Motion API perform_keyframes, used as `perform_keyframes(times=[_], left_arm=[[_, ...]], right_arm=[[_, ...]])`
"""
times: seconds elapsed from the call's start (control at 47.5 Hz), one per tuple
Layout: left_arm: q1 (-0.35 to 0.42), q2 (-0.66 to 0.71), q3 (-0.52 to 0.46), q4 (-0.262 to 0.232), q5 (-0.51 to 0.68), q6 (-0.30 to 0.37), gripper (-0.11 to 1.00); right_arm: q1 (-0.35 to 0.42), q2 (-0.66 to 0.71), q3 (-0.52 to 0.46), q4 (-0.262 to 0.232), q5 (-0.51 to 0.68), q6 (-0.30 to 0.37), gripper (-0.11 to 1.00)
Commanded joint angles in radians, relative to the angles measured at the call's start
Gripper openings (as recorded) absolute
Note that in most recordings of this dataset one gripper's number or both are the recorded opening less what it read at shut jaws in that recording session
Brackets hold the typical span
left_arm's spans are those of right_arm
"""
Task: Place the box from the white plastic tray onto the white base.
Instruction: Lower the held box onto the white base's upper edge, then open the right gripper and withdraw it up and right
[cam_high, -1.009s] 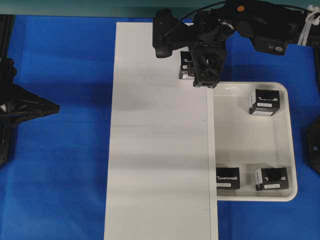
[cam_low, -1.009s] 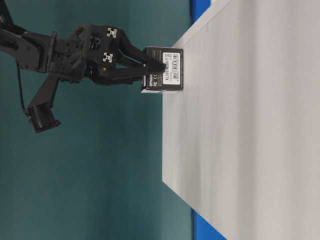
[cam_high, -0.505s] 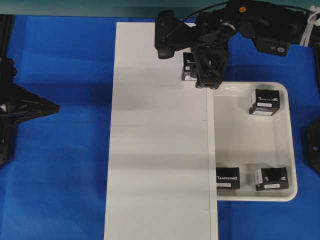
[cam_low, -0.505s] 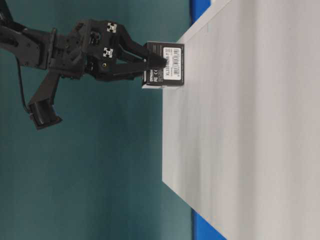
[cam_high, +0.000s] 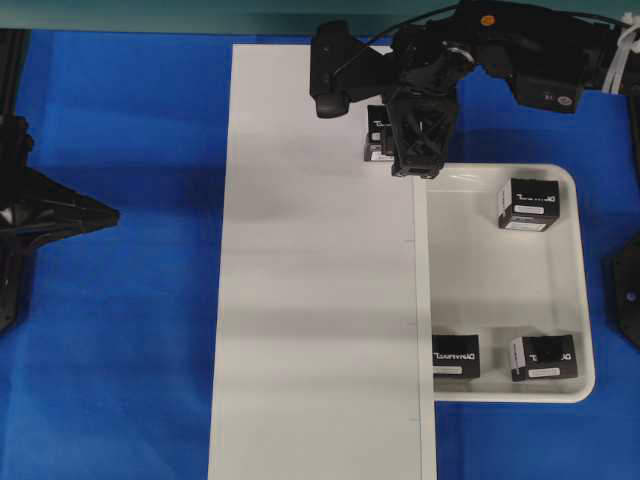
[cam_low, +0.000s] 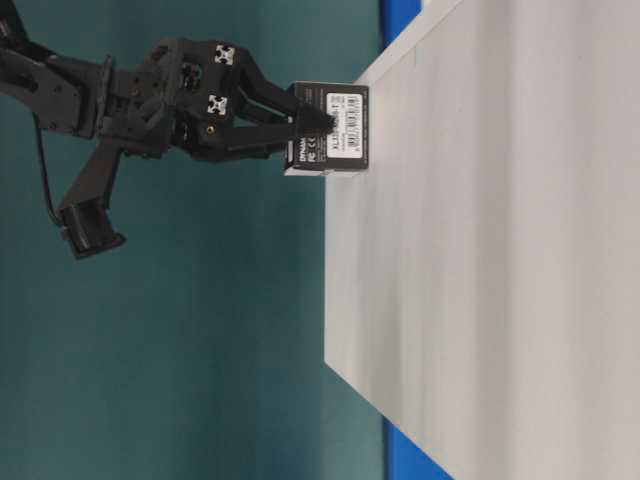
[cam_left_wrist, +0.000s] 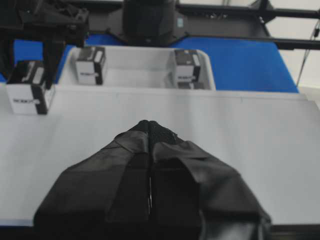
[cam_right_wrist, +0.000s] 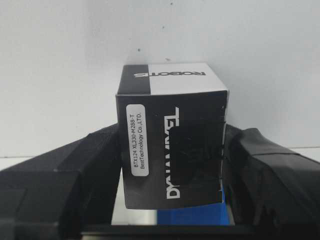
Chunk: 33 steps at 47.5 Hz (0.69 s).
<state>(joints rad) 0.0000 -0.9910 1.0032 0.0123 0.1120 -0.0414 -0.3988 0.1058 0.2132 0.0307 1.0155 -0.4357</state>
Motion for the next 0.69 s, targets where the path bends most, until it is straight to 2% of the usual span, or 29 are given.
perform_keyframes(times=[0.0, 0.547, 0.61, 0.673], left_arm=[[0.002, 0.008, -0.029, 0.002, -0.009, 0.0, -0.07], [0.002, 0.008, -0.029, 0.003, -0.009, -0.002, -0.07], [0.002, 0.006, -0.029, 0.003, -0.009, -0.002, -0.07], [0.002, 0.006, -0.029, 0.002, -0.009, -0.002, -0.07]], right_arm=[[0.008, 0.008, 0.002, 0.002, -0.003, -0.002, 0.59], [0.008, 0.008, 0.002, 0.0, -0.031, 0.003, 0.58], [0.008, 0.008, 0.002, -0.002, -0.038, 0.002, 0.64], [0.008, 0.008, 0.002, -0.002, -0.041, 0.002, 0.76]])
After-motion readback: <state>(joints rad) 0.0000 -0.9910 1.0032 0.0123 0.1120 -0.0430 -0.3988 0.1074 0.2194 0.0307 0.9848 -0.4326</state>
